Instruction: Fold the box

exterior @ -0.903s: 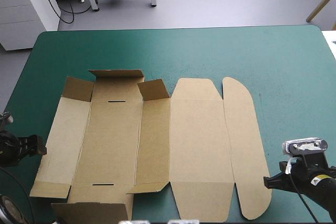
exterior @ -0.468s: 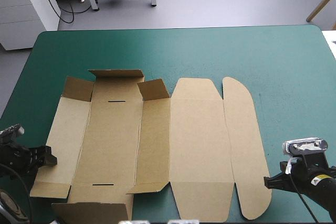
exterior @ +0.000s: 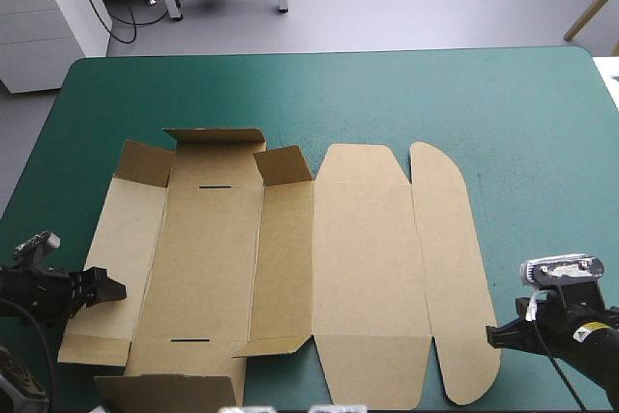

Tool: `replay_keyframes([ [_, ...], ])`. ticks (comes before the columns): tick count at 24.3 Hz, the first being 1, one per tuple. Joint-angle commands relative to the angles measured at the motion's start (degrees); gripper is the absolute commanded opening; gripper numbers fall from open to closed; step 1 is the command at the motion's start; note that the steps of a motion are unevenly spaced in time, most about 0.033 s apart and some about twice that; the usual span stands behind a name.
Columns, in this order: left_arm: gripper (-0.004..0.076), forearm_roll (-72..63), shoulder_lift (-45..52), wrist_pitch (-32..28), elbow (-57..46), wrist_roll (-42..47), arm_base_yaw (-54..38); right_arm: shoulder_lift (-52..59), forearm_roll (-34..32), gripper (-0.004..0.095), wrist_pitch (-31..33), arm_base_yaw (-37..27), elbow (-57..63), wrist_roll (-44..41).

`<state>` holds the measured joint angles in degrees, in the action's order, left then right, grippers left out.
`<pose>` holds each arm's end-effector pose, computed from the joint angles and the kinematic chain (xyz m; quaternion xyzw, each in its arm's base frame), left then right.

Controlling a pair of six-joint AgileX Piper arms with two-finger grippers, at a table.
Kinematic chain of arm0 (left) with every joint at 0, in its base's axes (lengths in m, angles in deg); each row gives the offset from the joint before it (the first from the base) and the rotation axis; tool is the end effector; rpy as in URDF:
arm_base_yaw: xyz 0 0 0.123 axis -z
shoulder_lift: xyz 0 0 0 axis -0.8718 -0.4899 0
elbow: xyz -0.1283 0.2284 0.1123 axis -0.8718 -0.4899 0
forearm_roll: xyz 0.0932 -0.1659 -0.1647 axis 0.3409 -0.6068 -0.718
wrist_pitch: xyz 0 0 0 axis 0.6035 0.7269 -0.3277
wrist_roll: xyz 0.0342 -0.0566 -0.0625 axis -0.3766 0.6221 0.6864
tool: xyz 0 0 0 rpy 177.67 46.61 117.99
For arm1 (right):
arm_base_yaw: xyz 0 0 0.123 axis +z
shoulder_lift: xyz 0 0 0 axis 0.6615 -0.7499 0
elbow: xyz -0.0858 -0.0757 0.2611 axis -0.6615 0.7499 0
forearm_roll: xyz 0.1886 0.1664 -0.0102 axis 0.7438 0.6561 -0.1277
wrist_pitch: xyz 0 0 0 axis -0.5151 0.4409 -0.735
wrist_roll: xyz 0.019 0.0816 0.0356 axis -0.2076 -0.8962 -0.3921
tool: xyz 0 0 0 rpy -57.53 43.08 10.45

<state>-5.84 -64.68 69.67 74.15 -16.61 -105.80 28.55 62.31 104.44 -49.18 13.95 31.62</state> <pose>0.1684 0.1030 0.1996 -0.1413 0.9507 -0.2562 0.1028 0.0795 0.0088 0.2828 -0.0783 0.9322 0.0382 0.3513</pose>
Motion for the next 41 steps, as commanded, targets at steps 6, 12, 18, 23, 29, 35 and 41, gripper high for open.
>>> replay_keyframes([
  [6, 0.0503, -4.09, -0.38, 4.82, -0.2, -1.4, 0.74, -0.14, 1.03, -0.0014, -2.57, 0.14, -1.49, 0.2],
  [12, 0.0503, -3.89, -0.38, 4.96, -0.2, -2.51, 5.87, -0.14, 1.03, -0.0014, -2.57, 0.14, -1.49, 0.2],
  [18, 0.0503, -2.72, -0.38, 4.64, -0.2, -2.62, 9.79, -0.14, 1.03, -0.0014, -2.57, 0.14, -1.49, 0.2],
  [23, 0.0424, -2.85, -0.38, 4.94, 0.48, -2.51, 9.79, -0.14, 1.03, -0.0014, -2.5, 0.14, -1.49, 0.2],
  [29, -0.0008, -2.85, -0.38, 7.79, 4.47, -1.5, 9.79, -0.14, 1.03, -0.0014, -2.5, 0.14, -1.49, 0.2],
  [35, -0.001, -1.68, -0.38, 7.79, 8.27, -0.27, 13.33, -0.14, 1.03, -0.0014, -2.6, 0.14, -1.49, 0.2],
  [41, -0.001, 6.65, -0.38, 2.85, 19.79, 5.24, 27.81, -0.14, 1.03, -0.0014, -2.6, 0.14, -1.49, 0.2],
])
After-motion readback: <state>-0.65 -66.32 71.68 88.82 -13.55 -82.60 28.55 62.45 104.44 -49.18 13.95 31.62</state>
